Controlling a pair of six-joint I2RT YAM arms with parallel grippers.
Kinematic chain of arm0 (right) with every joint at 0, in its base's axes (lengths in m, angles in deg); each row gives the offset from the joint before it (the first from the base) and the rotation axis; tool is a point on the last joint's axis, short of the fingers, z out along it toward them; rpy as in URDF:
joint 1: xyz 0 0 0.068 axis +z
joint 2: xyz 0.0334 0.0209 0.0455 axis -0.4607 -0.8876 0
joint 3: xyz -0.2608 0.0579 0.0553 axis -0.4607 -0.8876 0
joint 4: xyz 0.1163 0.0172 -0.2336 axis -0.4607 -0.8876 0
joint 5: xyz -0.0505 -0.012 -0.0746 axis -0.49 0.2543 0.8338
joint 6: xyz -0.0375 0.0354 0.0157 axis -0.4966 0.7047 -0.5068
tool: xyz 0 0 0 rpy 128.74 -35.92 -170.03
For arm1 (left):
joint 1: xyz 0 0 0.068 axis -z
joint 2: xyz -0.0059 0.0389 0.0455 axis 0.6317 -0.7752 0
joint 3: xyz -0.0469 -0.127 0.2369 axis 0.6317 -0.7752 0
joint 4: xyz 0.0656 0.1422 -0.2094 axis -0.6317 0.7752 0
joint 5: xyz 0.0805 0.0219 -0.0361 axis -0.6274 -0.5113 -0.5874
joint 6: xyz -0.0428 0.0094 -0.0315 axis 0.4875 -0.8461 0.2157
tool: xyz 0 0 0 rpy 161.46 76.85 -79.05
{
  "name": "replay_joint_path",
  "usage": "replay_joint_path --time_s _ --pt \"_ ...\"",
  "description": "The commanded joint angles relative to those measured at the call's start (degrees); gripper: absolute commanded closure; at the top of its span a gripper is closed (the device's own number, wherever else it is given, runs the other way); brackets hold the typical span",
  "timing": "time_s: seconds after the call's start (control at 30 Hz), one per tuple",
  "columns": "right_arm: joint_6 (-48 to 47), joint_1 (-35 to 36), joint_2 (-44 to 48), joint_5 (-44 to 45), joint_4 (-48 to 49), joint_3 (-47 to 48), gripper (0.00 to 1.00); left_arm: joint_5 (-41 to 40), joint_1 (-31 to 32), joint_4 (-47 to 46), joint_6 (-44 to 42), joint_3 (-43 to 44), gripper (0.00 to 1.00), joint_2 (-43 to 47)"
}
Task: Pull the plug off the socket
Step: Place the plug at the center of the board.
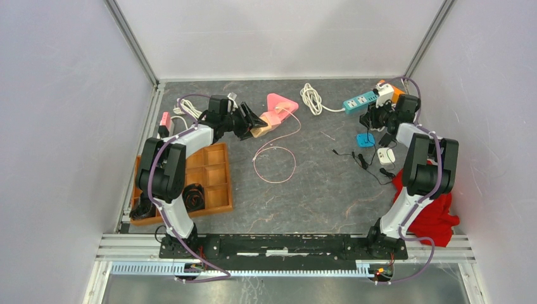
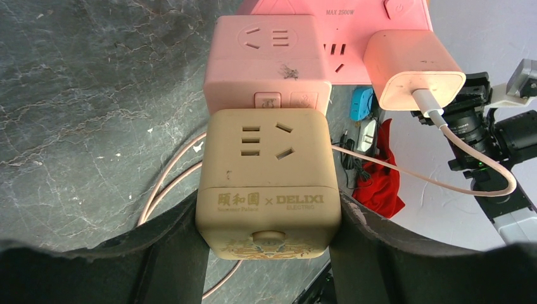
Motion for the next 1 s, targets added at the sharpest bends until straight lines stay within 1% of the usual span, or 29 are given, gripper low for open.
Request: replay_joint_path --time_s 0.0,0.03,0.07,0.17,0.37,0.53,0.63,0.87,0.97 --pt "1.42 -1.15 -1.30 -0.31 -0.68 3.38 0.53 4.05 -0.17 -8.06 -1.81 2.02 0.98 3.39" --pt "1.54 -1.35 -1.41 -0.12 -1.05 3.63 0.42 4.16 -0.19 -8.08 -1.81 2.06 0.98 3.37" --pt "1.54 -1.65 -1.37 -0.02 -1.32 3.83 0.35 4.19 -0.17 -8.16 -1.81 2.07 0.98 3.35" --pt "1.80 -2.36 -0.06 0.08 -1.56 3.65 0.26 4.45 -0.17 -8.39 -1.81 2.07 0.98 3.39" --pt "1.63 -3.77 4.88 -1.76 0.07 1.36 0.24 5.27 -0.10 -9.08 -1.57 1.90 0.98 3.30" --pt "2.08 -4.75 9.11 -9.44 1.90 -1.40 0.24 6.06 -0.08 -10.05 -1.40 1.72 0.98 3.35" --pt "3.42 -4.83 11.69 -14.87 4.83 -3.80 0.24 6.46 -0.08 -10.43 -1.42 1.63 0.98 3.34" --pt "8.39 -4.62 16.38 -23.70 12.80 -8.31 0.24 8.28 -0.01 -11.90 -1.37 1.45 0.98 3.11" --pt "8.18 -3.85 17.08 -27.76 13.92 -9.18 0.23 9.90 0.14 -13.36 -1.37 1.30 0.98 2.96"
